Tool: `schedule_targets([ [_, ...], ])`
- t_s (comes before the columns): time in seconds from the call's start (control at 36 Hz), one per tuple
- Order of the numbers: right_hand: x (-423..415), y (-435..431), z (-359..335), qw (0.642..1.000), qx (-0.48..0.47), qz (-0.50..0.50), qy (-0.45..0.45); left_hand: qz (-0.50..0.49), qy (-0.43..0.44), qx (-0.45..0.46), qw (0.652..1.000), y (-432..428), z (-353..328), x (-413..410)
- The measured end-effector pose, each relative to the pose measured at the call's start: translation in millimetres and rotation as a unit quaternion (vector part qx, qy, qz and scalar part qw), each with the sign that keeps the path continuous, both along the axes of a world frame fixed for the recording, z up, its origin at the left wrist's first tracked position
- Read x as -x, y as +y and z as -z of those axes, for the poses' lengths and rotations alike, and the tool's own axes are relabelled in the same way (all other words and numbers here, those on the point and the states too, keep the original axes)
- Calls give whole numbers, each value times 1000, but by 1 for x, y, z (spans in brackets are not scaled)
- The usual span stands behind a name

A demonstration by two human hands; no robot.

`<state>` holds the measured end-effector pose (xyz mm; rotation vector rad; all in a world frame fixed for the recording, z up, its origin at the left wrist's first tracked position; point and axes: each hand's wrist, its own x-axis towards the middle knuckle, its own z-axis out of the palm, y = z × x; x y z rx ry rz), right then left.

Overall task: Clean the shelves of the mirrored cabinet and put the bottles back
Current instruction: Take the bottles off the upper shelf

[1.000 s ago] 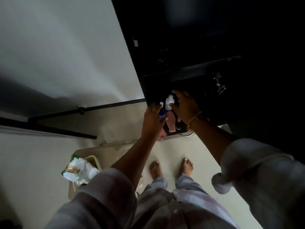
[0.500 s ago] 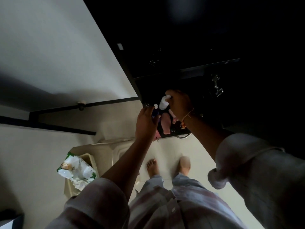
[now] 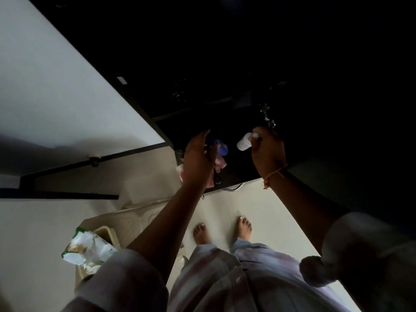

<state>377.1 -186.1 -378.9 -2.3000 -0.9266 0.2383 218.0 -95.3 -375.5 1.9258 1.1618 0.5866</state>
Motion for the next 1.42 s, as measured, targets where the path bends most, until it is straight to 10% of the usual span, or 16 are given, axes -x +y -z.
schedule_targets([
  [1.42, -33, -50, 6, 934, 339, -38, -110, 315, 85, -5, 945, -7, 61, -169],
])
